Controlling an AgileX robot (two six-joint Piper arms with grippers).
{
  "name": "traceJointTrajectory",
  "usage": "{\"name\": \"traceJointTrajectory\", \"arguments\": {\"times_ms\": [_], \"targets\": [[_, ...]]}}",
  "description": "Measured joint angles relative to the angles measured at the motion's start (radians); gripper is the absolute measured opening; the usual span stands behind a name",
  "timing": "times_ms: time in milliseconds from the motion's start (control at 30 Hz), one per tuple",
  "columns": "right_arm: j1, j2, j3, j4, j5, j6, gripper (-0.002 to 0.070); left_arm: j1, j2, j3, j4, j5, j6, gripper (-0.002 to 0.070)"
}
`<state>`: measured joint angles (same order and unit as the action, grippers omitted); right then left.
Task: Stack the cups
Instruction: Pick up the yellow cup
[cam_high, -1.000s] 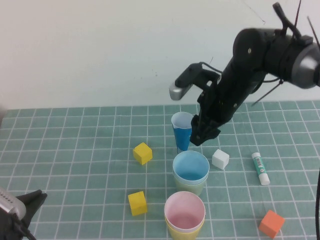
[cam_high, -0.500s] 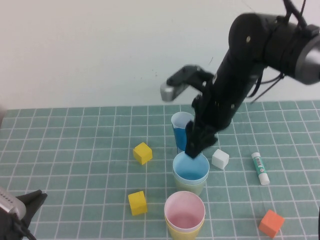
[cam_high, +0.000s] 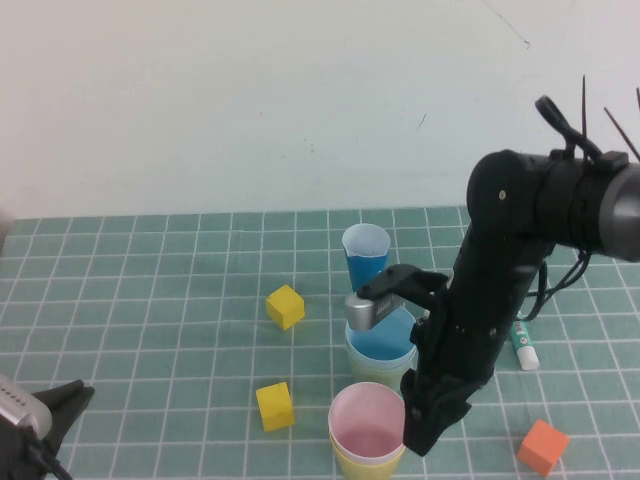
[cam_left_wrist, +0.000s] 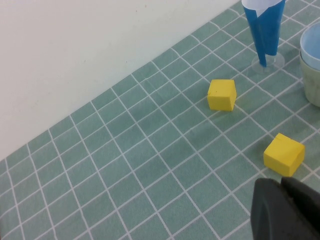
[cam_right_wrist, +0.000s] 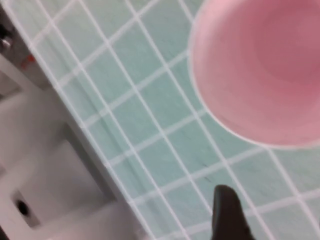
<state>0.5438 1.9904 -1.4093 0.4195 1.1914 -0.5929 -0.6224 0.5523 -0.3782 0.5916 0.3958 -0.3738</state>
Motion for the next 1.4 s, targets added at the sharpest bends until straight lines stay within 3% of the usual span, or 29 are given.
{"name": "traceJointTrajectory", "arguments": {"times_ms": [267, 500, 567, 733, 833, 1400], "targets": [[0.0, 0.0, 0.061, 0.091, -0.099, -0.028, 0.037, 0.0, 0.0, 0.0, 0.0, 0.0, -0.01, -0.0001], [-0.024, -0.002, 0.061, 0.075, -0.058, -0.066, 0.0377, 0.0, 0.0, 0.0, 0.0, 0.0, -0.017, -0.0001], [-0.045, -0.002, 0.061, 0.064, -0.042, -0.066, 0.0408, 0.0, 0.0, 0.0, 0.0, 0.0, -0.019, -0.0001], [-0.083, -0.002, 0.061, 0.053, -0.033, -0.011, 0.0599, 0.0, 0.0, 0.0, 0.0, 0.0, -0.021, -0.0001], [-0.089, -0.002, 0.061, 0.053, -0.033, 0.019, 0.0647, 0.0, 0.0, 0.0, 0.0, 0.0, -0.023, -0.0001], [-0.089, -0.002, 0.061, 0.113, -0.221, 0.051, 0.0663, 0.0, 0.0, 0.0, 0.0, 0.0, -0.028, -0.0001]]}}
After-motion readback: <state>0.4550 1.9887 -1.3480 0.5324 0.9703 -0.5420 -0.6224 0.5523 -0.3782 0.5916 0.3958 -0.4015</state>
